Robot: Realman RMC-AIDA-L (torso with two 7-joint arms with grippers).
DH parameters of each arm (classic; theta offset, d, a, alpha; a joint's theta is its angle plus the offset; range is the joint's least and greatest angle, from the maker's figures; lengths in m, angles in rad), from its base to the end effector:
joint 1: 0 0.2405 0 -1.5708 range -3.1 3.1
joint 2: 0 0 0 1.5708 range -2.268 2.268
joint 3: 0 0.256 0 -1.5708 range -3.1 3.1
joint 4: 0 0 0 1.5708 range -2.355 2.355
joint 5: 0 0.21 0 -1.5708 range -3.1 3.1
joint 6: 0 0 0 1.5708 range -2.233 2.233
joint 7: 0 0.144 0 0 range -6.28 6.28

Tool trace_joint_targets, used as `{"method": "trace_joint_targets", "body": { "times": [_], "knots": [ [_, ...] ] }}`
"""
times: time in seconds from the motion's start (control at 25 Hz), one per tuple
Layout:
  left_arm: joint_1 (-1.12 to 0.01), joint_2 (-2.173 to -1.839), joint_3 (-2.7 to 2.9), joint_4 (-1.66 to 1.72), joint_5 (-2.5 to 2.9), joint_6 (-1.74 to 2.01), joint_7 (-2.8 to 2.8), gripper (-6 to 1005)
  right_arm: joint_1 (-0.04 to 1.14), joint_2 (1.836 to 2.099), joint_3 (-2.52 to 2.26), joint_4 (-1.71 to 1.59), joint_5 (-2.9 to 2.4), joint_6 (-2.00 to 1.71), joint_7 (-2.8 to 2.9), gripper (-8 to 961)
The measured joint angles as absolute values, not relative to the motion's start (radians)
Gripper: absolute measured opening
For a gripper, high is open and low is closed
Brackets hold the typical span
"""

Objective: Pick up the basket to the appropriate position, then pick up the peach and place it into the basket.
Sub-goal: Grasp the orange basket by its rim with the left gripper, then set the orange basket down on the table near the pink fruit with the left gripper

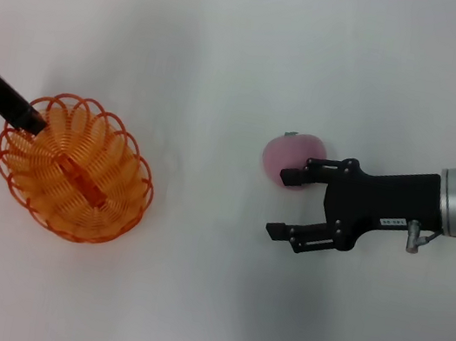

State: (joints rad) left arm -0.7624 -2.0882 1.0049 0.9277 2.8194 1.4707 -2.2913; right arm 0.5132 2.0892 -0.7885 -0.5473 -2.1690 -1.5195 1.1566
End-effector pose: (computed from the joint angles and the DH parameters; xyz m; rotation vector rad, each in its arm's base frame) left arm -0.2450 0.3821 0.0059 -2.5480 -1.0450 0.5961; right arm 0.2866 0.2935 -0.0455 -2.9676 0.4289 0.4337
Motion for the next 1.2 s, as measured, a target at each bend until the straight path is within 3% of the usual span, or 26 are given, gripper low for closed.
{"method": "trace_joint_targets", "body": {
  "times": [0.28, 0.68, 0.92, 1.16, 1.2],
  "knots": [
    [-0.765, -2.090, 1.006, 0.928, 2.828, 1.471, -2.301, 126, 0.516, 2.089, -0.789, -0.546, -2.169, -1.518, 1.157, 867],
    [-0.808, -2.062, 0.957, 0.896, 2.826, 1.528, -2.457, 114, 0.524, 2.089, -0.788, -0.543, -2.169, -1.516, 1.160, 867],
    [-0.867, -2.026, 0.747, 0.803, 2.823, 1.635, -2.551, 90, 0.525, 2.089, -0.788, -0.543, -2.169, -1.514, 1.164, 866],
    [-0.856, -2.028, 0.738, 0.801, 2.821, 1.641, -2.636, 63, 0.525, 2.089, -0.788, -0.543, -2.169, -1.514, 1.171, 866],
    [-0.846, -2.041, 0.723, 0.800, 2.810, 1.649, -2.662, 60, 0.525, 2.089, -0.789, -0.543, -2.169, -1.514, 1.175, 866]
  ]
}}
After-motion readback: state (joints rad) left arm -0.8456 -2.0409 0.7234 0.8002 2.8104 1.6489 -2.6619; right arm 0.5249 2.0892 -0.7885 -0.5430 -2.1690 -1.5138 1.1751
